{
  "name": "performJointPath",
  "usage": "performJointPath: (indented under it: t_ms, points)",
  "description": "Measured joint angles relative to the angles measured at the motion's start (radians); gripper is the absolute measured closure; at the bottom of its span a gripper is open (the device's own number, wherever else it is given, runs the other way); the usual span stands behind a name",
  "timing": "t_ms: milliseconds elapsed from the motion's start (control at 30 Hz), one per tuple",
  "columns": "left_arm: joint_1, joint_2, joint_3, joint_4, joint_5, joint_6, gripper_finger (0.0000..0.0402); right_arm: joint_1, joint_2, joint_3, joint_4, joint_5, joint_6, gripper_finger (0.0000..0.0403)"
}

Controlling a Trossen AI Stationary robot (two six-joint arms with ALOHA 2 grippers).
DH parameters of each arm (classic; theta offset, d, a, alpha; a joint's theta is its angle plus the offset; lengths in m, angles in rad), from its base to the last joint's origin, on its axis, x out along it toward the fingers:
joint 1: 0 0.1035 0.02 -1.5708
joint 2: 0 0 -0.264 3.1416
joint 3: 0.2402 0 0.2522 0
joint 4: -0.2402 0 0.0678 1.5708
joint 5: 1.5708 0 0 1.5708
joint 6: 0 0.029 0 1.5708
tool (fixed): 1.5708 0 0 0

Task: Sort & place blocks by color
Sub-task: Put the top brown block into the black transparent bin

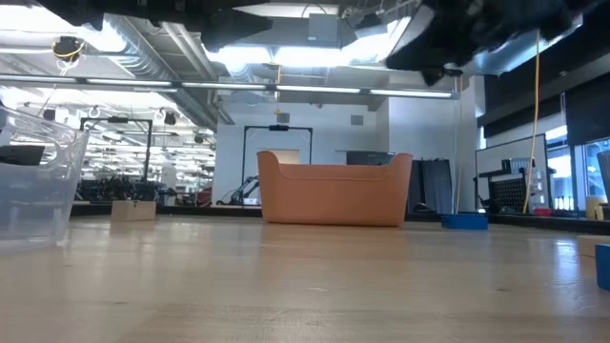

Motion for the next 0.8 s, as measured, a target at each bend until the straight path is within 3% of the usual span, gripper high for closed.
performJointPath:
  t_ms: [100,167,567,667,800]
  points:
    - [0.001,0.0,0.0,-0.002,0.026,0.0,0.0131,-0.046,-0.001,-0.063,0.25,-0.016,-0.06,0.0402]
    - [0.0,0.0,0.0,-0.003,0.039,0.0,0.0131,-0.064,-0.003,-0.069,0.326,-0.023,-0.085,0.0402]
    - [0.0,-0.162,0.01,-0.282,0.037,-0.061,0.0131,-0.065,-0.005,-0.051,0.276,-0.051,-0.119,0.0402]
    - [0.0,-0.171,0.011,-0.314,-0.074,-0.132,0.0131,-0.066,-0.005,-0.051,0.282,-0.05,-0.117,0.0402]
    - [0.005,-0.161,0.011,-0.509,-0.34,-0.226,0.0131,-0.066,-0.005,-0.051,0.281,-0.05,-0.116,0.0402]
